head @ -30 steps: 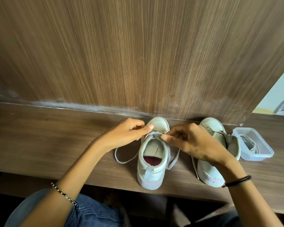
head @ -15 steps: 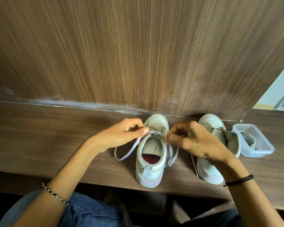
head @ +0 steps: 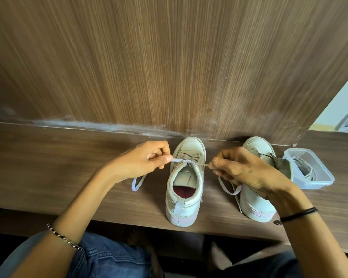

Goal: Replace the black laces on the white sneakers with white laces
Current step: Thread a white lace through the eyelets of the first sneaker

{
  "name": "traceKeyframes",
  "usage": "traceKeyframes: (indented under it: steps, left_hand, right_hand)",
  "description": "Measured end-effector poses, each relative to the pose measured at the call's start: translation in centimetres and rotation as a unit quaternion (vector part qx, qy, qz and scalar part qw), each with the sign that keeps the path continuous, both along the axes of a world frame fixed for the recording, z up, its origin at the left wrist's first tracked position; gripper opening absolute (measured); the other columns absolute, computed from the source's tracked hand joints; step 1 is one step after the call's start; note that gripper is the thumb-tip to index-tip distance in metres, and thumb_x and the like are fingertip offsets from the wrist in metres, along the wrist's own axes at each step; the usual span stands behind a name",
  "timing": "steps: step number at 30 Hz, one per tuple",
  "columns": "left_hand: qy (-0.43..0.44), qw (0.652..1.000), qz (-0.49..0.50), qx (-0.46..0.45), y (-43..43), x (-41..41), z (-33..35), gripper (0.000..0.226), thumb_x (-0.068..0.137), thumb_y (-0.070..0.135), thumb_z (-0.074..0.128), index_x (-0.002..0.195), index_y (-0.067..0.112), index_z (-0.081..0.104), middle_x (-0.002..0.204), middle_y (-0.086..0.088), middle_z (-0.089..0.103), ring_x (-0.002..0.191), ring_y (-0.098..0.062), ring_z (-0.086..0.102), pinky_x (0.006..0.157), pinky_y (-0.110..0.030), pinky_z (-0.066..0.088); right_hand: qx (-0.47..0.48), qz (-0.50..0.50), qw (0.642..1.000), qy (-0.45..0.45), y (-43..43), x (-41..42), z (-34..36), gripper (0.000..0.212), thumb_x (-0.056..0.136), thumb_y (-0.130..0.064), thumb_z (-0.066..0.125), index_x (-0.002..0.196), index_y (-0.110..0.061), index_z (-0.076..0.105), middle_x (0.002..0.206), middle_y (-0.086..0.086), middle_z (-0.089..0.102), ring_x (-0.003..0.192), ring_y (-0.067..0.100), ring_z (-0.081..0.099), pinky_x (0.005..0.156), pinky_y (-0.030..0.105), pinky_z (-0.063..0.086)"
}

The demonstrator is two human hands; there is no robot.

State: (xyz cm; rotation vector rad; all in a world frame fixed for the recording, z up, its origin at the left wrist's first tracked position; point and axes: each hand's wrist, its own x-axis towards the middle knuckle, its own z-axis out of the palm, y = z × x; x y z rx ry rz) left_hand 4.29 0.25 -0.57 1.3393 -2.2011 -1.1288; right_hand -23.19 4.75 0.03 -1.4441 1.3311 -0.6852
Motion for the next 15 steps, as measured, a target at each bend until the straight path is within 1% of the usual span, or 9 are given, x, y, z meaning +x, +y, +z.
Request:
traceKeyframes:
  steps: [1, 3, 5, 7, 8, 10, 12, 14, 15]
  left_hand:
    - [0.009, 1.000, 0.009, 0.001, -0.1, 0.0, -0.1, 0.019, 0.101, 0.033, 0.061, 0.092, 0.017, 0.064, 0.076, 0.004, 0.066, 0.071, -0.003, 0.057, 0.071, -0.016, 0.044]
    - [0.024, 1.000, 0.019, 0.000, 0.0, 0.0, 0.3, 0.020, 0.100, 0.034, 0.063, 0.093, 0.017, 0.071, 0.071, 0.010, 0.064, 0.066, 0.003, 0.053, 0.070, -0.011, 0.040]
    - [0.005, 1.000, 0.018, -0.015, 0.1, -0.1, 0.6, 0.023, 0.098, 0.043, 0.064, 0.093, 0.025, 0.077, 0.068, 0.012, 0.064, 0.064, 0.001, 0.050, 0.068, -0.013, 0.038]
    - [-0.011, 0.999, 0.023, -0.025, 0.1, -0.3, 0.6, 0.030, 0.096, 0.052, 0.063, 0.087, 0.028, 0.078, 0.080, 0.001, 0.070, 0.074, -0.006, 0.057, 0.079, -0.026, 0.044]
    - [-0.001, 0.999, 0.032, -0.018, 0.1, -0.5, 0.7, 0.033, 0.097, 0.051, 0.061, 0.083, 0.025, 0.076, 0.080, 0.003, 0.069, 0.077, -0.003, 0.057, 0.082, -0.027, 0.043]
    - [0.029, 0.999, 0.045, 0.007, 0.2, -0.7, 1.1, 0.036, 0.100, 0.048, 0.056, 0.084, 0.020, 0.072, 0.078, 0.010, 0.065, 0.077, 0.003, 0.055, 0.082, -0.025, 0.043]
    - [0.071, 0.995, 0.053, 0.033, 0.1, -0.9, 1.5, 0.038, 0.104, 0.044, 0.050, 0.092, 0.014, 0.070, 0.089, 0.000, 0.068, 0.084, 0.002, 0.060, 0.085, -0.024, 0.049]
    - [0.142, 0.986, 0.072, 0.055, 0.1, -1.0, 1.8, 0.037, 0.106, 0.036, 0.049, 0.099, 0.006, 0.071, 0.106, -0.003, 0.073, 0.100, -0.001, 0.066, 0.096, -0.024, 0.052]
    - [0.184, 0.977, 0.082, 0.066, 0.0, -1.1, 1.9, 0.037, 0.106, 0.032, 0.049, 0.101, 0.001, 0.069, 0.111, -0.004, 0.074, 0.110, -0.007, 0.067, 0.100, -0.028, 0.052]
  right_hand:
    - [0.008, -0.010, 1.000, -0.012, 0.0, 0.0, 0.1, 0.025, 0.097, -0.025, 0.069, 0.078, -0.008, 0.068, 0.075, 0.008, 0.055, 0.070, 0.026, 0.040, 0.063, 0.035, 0.035]
    - [0.020, -0.013, 0.999, -0.033, 0.0, -0.1, 0.1, 0.027, 0.086, -0.031, 0.077, 0.077, -0.006, 0.070, 0.071, 0.004, 0.051, 0.076, 0.029, 0.035, 0.075, 0.040, 0.029]
    - [0.014, 0.007, 1.000, -0.028, 0.2, 0.0, 0.4, 0.036, 0.081, -0.039, 0.081, 0.085, -0.004, 0.074, 0.068, 0.004, 0.046, 0.073, 0.030, 0.031, 0.070, 0.038, 0.026]
    - [-0.003, 0.022, 1.000, -0.003, 0.4, 0.2, 0.7, 0.031, 0.088, -0.041, 0.080, 0.085, -0.010, 0.079, 0.067, 0.007, 0.042, 0.064, 0.027, 0.028, 0.058, 0.028, 0.023]
    - [-0.012, 0.021, 1.000, 0.003, 0.4, 0.3, 0.8, 0.031, 0.089, -0.042, 0.076, 0.080, -0.012, 0.078, 0.067, 0.007, 0.041, 0.061, 0.021, 0.029, 0.055, 0.025, 0.024]
    - [-0.025, 0.002, 1.000, -0.008, 0.3, 0.4, 1.0, 0.034, 0.090, -0.044, 0.073, 0.072, -0.014, 0.074, 0.067, 0.006, 0.045, 0.060, 0.014, 0.035, 0.057, 0.023, 0.031]
    - [-0.036, -0.023, 0.998, -0.046, 0.2, 0.3, 1.2, 0.038, 0.093, -0.041, 0.070, 0.076, -0.007, 0.069, 0.068, 0.004, 0.050, 0.062, 0.013, 0.040, 0.058, 0.021, 0.035]
    - [-0.051, -0.040, 0.994, -0.088, 0.1, 0.3, 1.4, 0.041, 0.097, -0.038, 0.065, 0.081, 0.000, 0.064, 0.072, 0.007, 0.053, 0.065, 0.015, 0.043, 0.059, 0.022, 0.037]
    - [-0.057, -0.048, 0.991, -0.113, 0.0, 0.4, 1.4, 0.041, 0.097, -0.037, 0.064, 0.080, 0.000, 0.064, 0.074, 0.009, 0.054, 0.068, 0.018, 0.044, 0.062, 0.025, 0.037]
